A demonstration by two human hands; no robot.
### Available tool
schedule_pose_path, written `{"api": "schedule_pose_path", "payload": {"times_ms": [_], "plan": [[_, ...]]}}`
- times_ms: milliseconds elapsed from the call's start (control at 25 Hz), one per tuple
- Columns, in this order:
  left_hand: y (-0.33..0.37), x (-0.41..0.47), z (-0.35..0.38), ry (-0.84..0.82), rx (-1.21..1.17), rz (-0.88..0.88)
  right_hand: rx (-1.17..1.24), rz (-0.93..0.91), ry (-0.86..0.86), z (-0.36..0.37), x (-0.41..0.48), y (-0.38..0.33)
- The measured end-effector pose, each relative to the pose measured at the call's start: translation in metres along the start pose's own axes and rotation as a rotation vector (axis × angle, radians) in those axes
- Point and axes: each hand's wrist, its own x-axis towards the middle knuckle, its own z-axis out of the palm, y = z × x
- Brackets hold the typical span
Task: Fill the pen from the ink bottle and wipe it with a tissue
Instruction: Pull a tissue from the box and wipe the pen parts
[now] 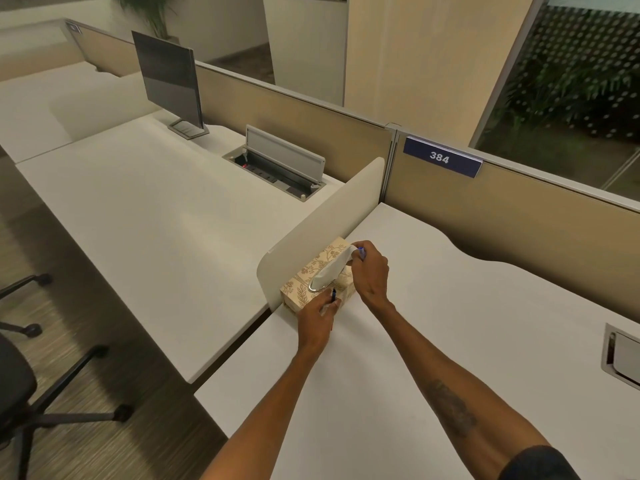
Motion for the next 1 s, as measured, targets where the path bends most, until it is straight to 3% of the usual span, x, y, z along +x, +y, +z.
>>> {"api": "schedule_pose_path", "payload": {"times_ms": [680, 1000], "plan": [[0.005, -0.003, -0.001, -0.054, 0.020, -0.022, 0.104, 0.032, 0.113, -0.027, -0.001, -0.031], [0.013, -0.008, -0.006, -0.099, 0.035, -0.009, 0.353, 0.033, 0.236, -0.074, 0.019, -0.062]]}}
